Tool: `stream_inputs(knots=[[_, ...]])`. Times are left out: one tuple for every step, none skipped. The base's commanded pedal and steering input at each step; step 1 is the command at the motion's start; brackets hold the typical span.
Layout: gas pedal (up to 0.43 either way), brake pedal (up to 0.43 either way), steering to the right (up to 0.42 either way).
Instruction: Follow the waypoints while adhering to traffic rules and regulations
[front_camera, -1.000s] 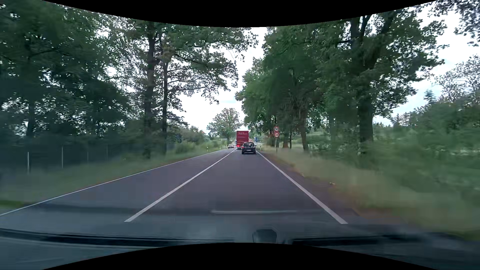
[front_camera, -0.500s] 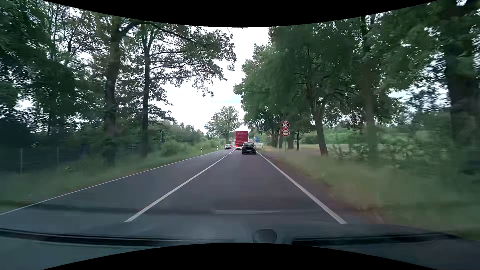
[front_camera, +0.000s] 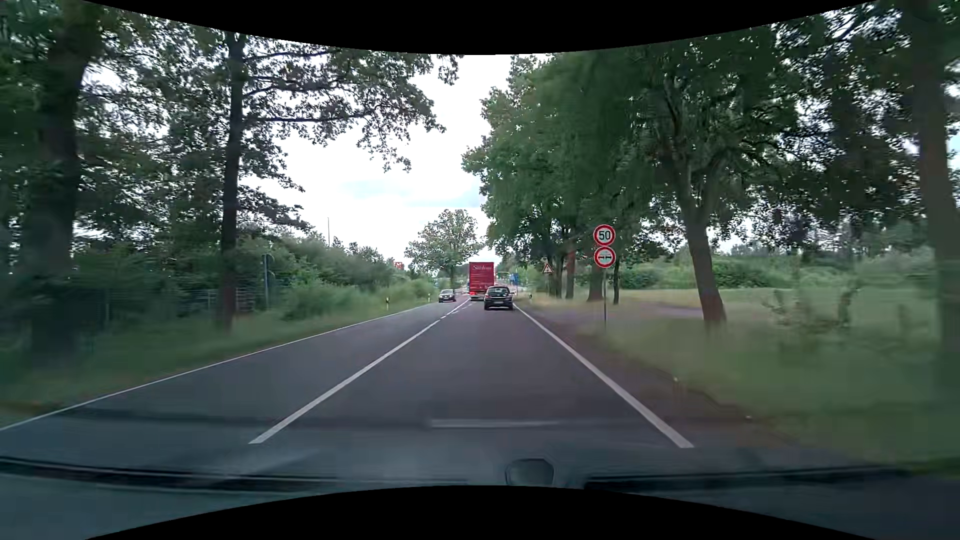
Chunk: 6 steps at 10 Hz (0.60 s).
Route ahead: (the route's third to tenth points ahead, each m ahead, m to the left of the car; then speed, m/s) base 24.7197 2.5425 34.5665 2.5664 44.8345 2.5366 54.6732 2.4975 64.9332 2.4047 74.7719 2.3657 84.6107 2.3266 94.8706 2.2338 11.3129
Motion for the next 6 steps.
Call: stream_inputs(knots=[[0.000, 0.000, -0.003], [0.000, 0.000, -0.003], [0.000, 0.000, -0.003], [0.000, 0.000, -0.002], [0.000, 0.000, -0.002], [0.000, 0.000, -0.002]])
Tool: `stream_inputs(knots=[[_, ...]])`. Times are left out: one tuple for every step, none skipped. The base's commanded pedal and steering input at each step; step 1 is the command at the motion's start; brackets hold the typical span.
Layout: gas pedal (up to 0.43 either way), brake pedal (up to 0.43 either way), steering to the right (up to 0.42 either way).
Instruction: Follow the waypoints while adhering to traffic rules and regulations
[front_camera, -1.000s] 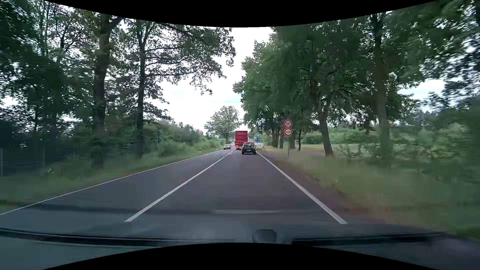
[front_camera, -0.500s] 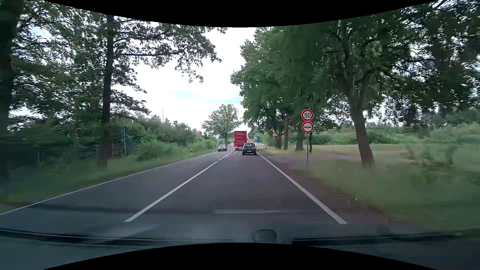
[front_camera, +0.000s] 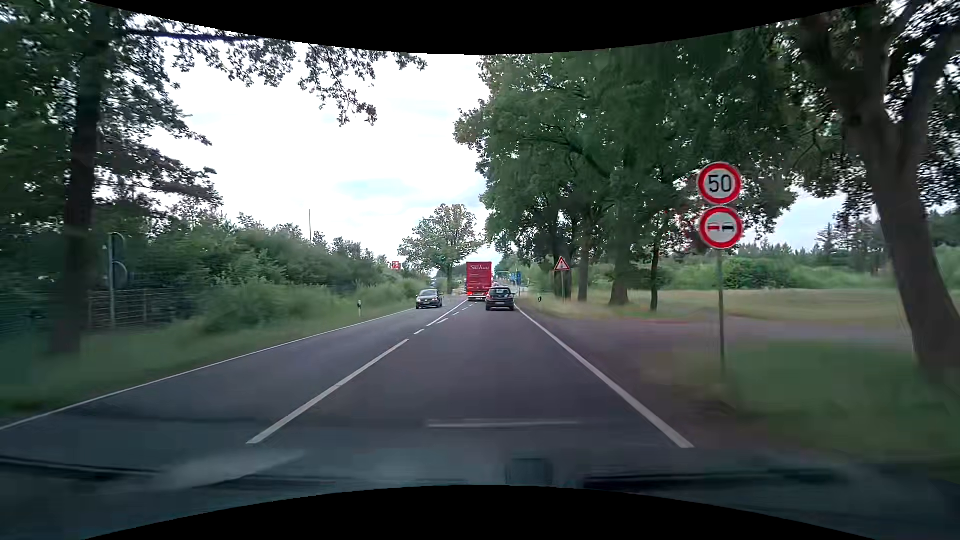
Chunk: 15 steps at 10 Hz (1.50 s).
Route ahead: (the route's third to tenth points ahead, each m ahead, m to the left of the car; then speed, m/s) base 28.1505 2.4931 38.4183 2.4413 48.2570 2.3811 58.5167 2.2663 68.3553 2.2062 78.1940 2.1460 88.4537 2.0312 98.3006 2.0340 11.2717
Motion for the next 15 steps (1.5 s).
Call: stream_inputs(knots=[[0.000, 0.000, -0.002], [0.000, 0.000, -0.002], [0.000, 0.000, -0.002], [0.000, 0.000, -0.002], [0.000, 0.000, -0.002], [0.000, 0.000, -0.002], [0.000, 0.000, -0.002], [0.039, 0.000, -0.002], [0.118, 0.000, -0.002], [0.138, 0.000, -0.002], [0.169, 0.000, -0.002], [0.169, 0.000, -0.002], [0.169, 0.000, -0.002], [0.169, 0.000, -0.001], [0.177, 0.000, -0.001]])
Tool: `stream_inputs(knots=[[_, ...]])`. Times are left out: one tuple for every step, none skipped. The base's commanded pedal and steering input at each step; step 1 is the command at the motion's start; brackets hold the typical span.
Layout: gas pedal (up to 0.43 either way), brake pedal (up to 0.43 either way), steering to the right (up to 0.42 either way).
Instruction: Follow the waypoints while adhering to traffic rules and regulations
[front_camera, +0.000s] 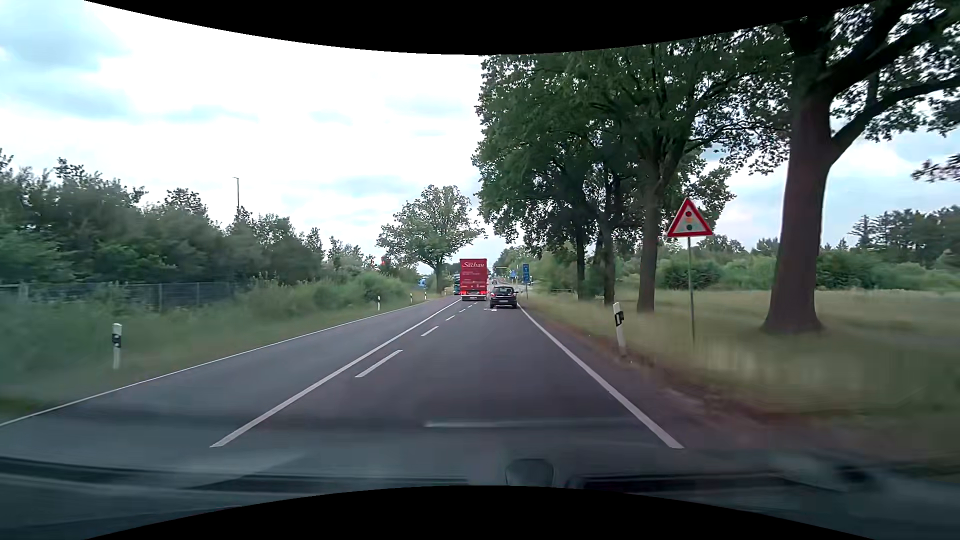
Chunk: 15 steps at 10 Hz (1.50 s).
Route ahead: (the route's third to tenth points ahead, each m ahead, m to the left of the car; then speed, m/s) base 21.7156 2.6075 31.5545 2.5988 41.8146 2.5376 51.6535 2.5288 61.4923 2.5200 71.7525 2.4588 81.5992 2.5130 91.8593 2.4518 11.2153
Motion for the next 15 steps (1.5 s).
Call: stream_inputs(knots=[[0.189, 0.000, -0.001], [0.189, 0.000, -0.001], [0.189, 0.000, -0.001], [0.197, 0.000, 0.000], [0.197, 0.000, 0.001], [0.197, 0.000, 0.002], [0.197, 0.000, 0.002], [0.197, 0.000, 0.002], [0.197, 0.000, 0.002], [0.197, 0.000, 0.001], [0.197, 0.000, 0.001], [0.197, 0.000, 0.001], [0.189, 0.000, 0.001], [0.189, 0.000, 0.001], [0.177, 0.000, 0.001]])
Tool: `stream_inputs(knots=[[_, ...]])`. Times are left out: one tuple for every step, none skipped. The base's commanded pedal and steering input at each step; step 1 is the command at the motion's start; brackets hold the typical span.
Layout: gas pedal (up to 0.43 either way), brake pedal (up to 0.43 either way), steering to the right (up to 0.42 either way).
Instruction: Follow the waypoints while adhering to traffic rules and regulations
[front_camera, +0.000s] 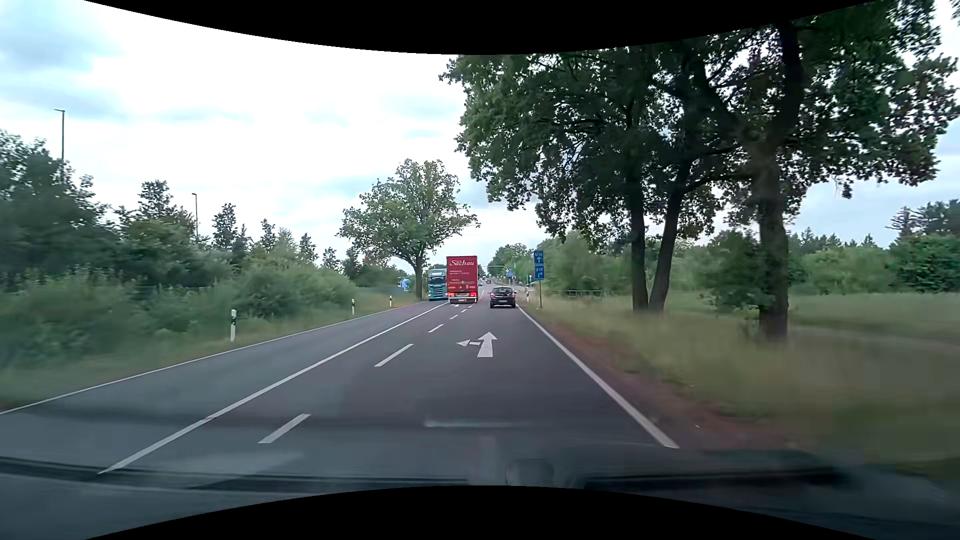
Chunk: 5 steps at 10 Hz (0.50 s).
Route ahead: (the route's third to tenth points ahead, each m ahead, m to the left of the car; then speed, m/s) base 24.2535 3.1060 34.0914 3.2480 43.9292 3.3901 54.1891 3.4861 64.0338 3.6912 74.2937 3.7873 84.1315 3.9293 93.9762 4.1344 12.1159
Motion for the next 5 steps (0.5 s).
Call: stream_inputs(knots=[[0.177, 0.000, 0.001], [0.169, 0.000, 0.001], [0.169, 0.000, 0.000], [0.157, 0.000, 0.000], [0.138, 0.000, 0.000]])
